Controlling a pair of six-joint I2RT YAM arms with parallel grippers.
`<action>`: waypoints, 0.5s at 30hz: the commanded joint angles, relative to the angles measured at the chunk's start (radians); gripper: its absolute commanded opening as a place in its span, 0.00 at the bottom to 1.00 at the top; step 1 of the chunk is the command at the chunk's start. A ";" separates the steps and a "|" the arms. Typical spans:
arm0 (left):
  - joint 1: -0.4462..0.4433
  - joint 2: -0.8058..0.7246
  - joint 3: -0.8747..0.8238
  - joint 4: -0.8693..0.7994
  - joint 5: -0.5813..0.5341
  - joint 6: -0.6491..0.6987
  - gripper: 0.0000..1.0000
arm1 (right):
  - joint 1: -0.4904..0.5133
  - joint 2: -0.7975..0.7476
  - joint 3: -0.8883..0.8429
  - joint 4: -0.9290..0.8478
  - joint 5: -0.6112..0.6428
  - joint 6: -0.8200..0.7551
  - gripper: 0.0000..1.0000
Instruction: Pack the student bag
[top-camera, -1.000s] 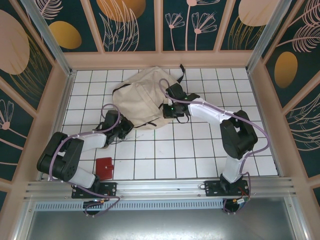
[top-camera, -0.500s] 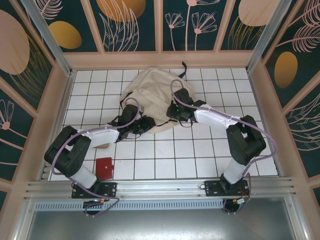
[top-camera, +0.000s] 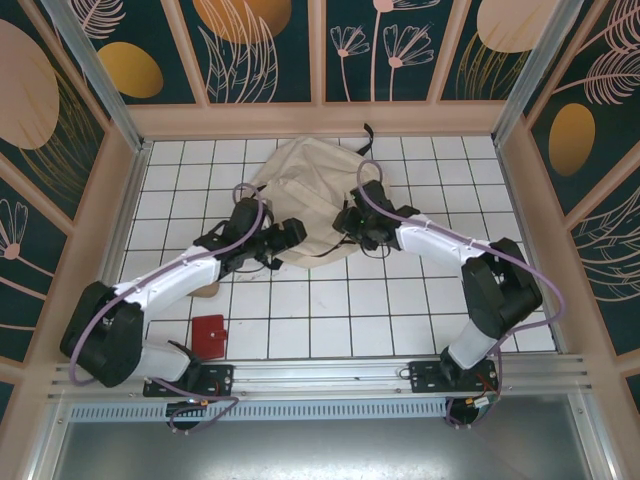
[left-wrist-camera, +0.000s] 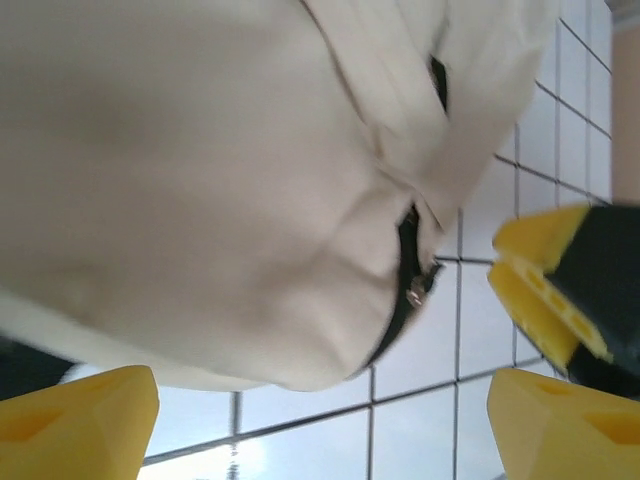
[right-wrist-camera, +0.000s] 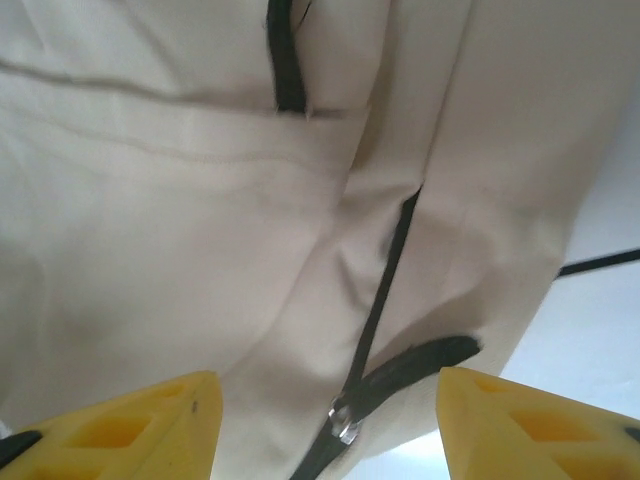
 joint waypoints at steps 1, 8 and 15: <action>0.039 -0.060 0.024 -0.151 -0.136 0.054 0.87 | 0.050 0.069 0.028 -0.019 -0.021 0.044 0.60; 0.063 -0.041 0.117 -0.160 -0.182 0.103 0.89 | 0.082 0.221 0.143 -0.119 0.086 -0.053 0.59; 0.064 0.012 0.184 -0.135 -0.187 0.114 0.89 | 0.087 0.282 0.155 -0.233 0.253 -0.146 0.56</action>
